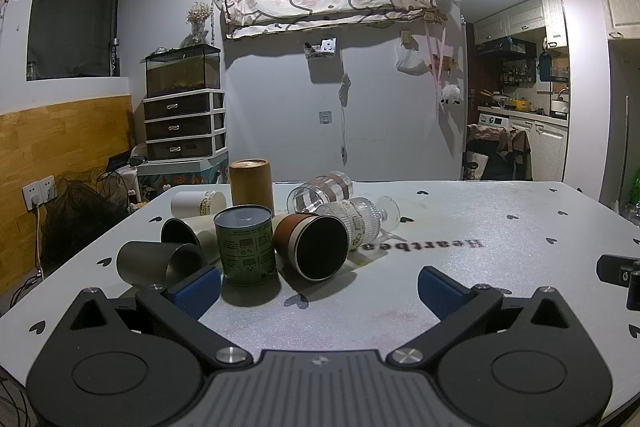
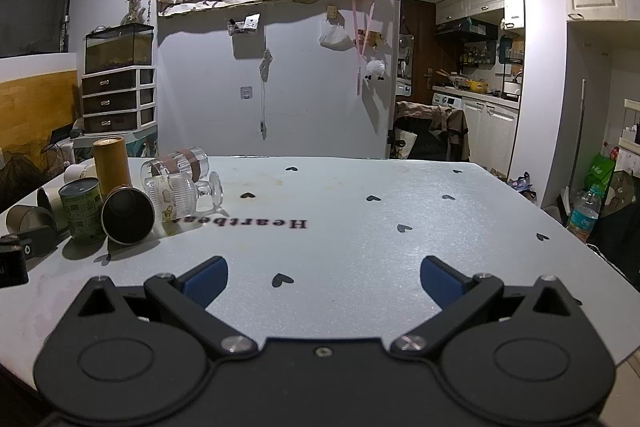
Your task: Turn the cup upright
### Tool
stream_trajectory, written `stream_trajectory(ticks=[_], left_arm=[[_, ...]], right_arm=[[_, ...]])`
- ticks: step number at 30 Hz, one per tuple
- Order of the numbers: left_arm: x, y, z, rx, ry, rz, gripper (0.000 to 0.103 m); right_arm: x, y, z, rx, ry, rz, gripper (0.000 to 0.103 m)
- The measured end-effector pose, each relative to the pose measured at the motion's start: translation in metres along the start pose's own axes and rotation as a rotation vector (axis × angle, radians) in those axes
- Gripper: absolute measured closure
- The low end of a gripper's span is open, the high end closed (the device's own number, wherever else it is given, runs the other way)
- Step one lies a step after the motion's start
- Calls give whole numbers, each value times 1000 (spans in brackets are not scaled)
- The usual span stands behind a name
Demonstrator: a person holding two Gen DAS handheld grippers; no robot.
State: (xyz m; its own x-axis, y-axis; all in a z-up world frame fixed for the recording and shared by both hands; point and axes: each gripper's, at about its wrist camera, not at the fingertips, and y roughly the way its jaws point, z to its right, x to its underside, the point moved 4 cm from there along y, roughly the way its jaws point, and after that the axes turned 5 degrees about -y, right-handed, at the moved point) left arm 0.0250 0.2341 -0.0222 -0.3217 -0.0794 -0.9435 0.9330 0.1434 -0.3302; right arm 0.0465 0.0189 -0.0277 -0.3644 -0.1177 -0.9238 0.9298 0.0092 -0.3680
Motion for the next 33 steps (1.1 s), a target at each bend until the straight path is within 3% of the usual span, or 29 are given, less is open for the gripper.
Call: stream_trajectory(ticks=[33], left_arm=[[4,0,-1,-4,-2,-4,0]], right_arm=[[1,0,3,3,0,-3,0]])
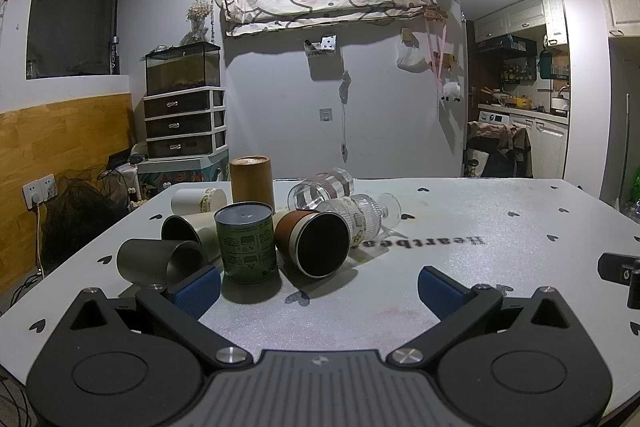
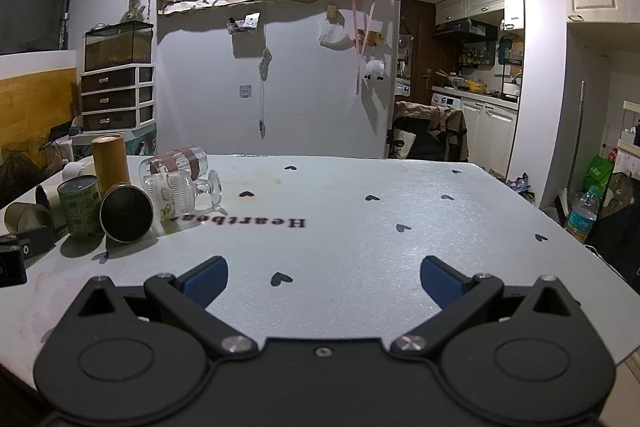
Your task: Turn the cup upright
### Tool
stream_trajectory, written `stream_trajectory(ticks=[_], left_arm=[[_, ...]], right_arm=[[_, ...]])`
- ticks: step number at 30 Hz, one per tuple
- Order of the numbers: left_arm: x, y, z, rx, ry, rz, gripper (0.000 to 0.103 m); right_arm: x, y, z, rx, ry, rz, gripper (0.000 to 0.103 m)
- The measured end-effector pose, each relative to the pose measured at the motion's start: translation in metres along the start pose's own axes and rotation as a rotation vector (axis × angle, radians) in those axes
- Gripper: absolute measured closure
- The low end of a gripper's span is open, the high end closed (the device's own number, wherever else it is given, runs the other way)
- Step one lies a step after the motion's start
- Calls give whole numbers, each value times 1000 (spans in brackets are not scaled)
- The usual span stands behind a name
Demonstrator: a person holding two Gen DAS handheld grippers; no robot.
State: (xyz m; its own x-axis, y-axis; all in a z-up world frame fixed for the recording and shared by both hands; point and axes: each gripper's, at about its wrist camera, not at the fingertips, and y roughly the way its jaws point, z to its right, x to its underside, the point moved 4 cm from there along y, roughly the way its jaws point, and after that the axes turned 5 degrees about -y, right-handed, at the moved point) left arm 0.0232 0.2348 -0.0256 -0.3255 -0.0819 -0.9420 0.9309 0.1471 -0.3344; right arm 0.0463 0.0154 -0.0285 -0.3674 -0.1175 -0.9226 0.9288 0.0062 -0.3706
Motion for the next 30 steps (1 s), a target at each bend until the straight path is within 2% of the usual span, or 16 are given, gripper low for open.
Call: stream_trajectory(ticks=[9,17,24,30], left_arm=[[2,2,-1,-1,-1,-4,0],[3,20,-5,-24,-30,-25,0],[-12,65,-6,-85,-97,-39,0],[-28,115,5,-179,-188,-48,0]], right_arm=[[0,0,0,0,-1,1,0],[1,-3,4,-13,7,11,0],[3,-5,9,-18,18,9,0],[6,-4,13,-22,26,0,0]])
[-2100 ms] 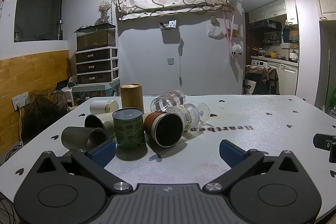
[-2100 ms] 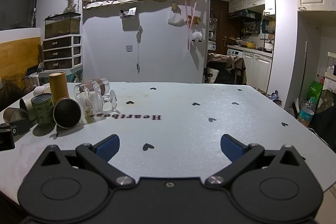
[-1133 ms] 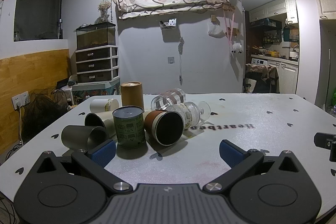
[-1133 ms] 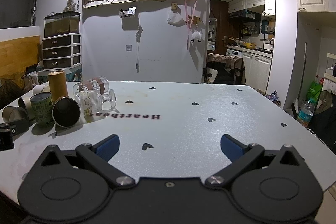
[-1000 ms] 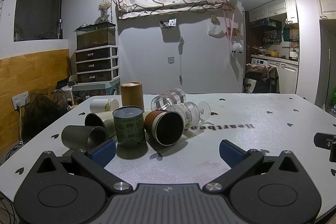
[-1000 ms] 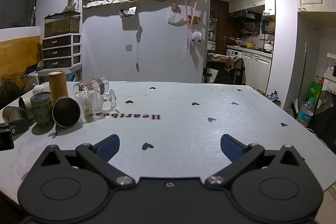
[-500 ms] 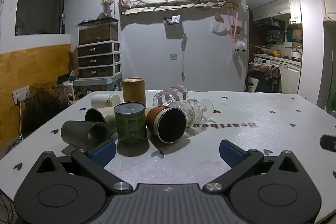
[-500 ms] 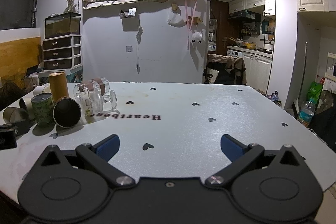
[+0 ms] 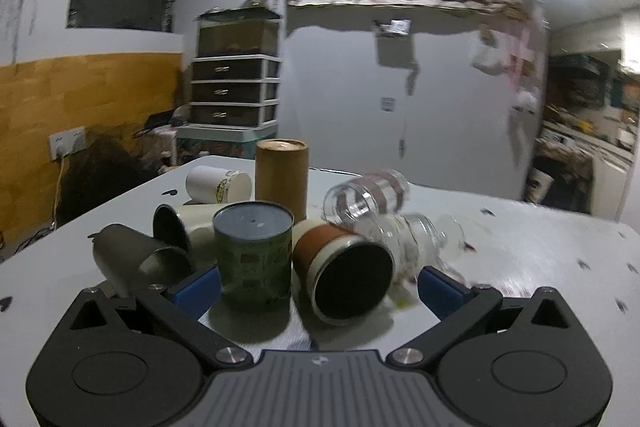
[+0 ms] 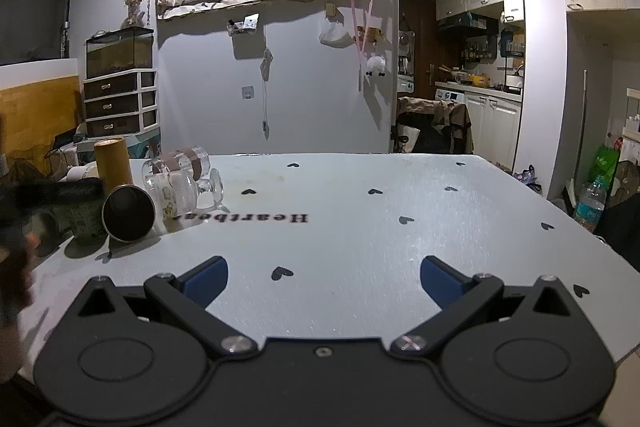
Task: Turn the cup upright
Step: 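Move the left gripper toward the brown-and-cream cup lying on its side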
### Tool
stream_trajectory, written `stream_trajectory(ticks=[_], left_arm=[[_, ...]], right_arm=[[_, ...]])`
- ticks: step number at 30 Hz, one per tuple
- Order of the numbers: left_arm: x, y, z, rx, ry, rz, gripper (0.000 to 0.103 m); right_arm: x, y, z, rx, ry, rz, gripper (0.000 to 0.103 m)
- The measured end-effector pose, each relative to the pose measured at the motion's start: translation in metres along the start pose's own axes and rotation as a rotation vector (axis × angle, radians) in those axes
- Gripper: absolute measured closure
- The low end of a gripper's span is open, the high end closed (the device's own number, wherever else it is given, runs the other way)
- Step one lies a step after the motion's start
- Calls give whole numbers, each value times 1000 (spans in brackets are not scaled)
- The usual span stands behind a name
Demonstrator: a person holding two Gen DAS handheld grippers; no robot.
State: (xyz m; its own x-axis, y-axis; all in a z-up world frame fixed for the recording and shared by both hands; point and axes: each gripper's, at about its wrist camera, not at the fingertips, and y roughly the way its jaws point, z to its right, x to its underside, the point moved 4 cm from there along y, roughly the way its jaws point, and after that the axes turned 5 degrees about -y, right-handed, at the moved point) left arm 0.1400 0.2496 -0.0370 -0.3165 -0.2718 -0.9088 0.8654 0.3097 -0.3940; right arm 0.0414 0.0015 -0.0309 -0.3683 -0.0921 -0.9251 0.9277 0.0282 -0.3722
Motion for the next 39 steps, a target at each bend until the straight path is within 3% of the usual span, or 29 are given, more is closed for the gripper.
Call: stream_trajectory(ticks=[4,9,17,22,27,35,39], left_arm=[[-9,25,15,-38,-55,5,0],[-11,53,40,-111,-12,19,0],[4,93,40,-218,-35,-67,0],[7,99,35,-214,-54,-86,2],[10,104,33,-186,-89,-126,18],[15,96,33,-165,-83,-127,18],[20,82,33,-106,-63,-151,18]], right_arm=[[1,-1,5,2,6,-1,0],[4,0,9,6,10,-7,0],[8,1,17,20,19,-11,0],[11,5,18,20,28,-26,0],[13,7,16,14,23,-28,0],[14,7,16,16,26,-29,0],[13,8,15,15,27,-30,0]])
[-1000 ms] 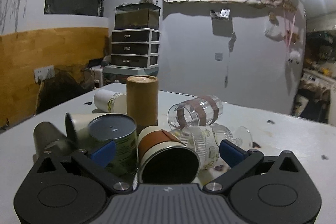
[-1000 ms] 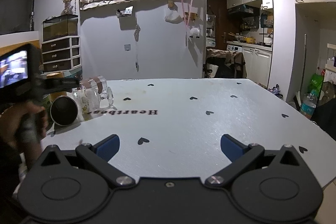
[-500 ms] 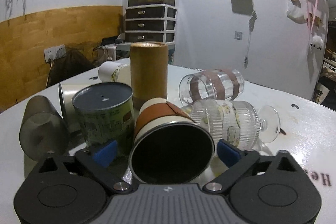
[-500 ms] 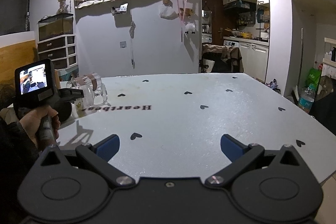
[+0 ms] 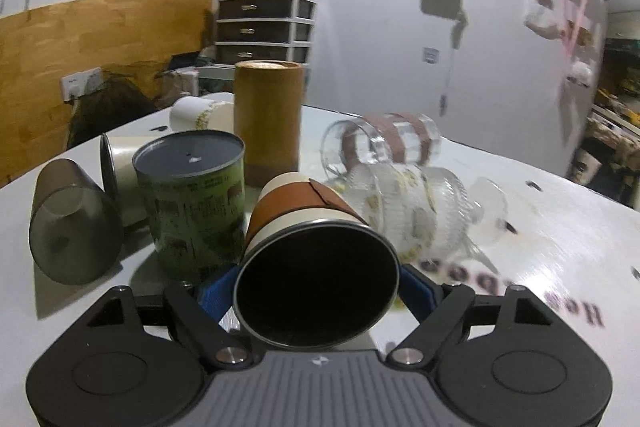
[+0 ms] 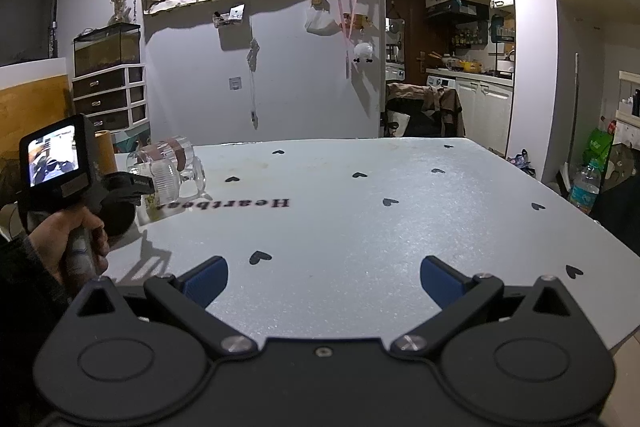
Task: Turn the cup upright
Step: 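Move the left gripper toward the brown-and-cream cup lying on its side, then close the left gripper on the cup's rim and lift it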
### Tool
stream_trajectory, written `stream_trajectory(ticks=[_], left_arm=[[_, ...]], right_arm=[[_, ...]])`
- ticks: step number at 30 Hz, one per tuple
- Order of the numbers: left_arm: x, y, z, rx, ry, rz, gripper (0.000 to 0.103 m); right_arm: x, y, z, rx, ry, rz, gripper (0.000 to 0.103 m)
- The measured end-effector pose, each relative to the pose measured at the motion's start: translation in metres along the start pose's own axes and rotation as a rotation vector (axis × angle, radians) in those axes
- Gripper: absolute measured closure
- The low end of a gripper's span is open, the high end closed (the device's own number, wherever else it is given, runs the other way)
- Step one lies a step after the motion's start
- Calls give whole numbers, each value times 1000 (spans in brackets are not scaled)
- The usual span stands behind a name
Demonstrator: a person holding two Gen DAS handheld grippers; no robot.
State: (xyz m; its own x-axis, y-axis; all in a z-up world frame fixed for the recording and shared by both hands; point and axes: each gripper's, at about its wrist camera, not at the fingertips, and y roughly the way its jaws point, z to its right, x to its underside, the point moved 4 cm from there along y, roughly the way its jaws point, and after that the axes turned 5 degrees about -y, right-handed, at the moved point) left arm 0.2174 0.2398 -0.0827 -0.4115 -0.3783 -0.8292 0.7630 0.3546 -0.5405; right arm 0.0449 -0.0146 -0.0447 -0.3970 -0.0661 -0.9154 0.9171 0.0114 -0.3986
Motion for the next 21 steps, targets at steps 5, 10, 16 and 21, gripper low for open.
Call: stream_trajectory(ticks=[5,10,16,21], left_arm=[[15,-25,0,103,70,-30,19],[33,-54,-2,220,147,-54,19],[60,-89,-9,368,274,-61,19],[83,-119,-14,553,370,-94,19]], right_arm=[[0,1,-1,-2,-1,2,0],[0,1,-2,-4,0,3,0],[-1,0,-6,-8,-4,3,0],[-1,1,-7,-10,2,0,0]])
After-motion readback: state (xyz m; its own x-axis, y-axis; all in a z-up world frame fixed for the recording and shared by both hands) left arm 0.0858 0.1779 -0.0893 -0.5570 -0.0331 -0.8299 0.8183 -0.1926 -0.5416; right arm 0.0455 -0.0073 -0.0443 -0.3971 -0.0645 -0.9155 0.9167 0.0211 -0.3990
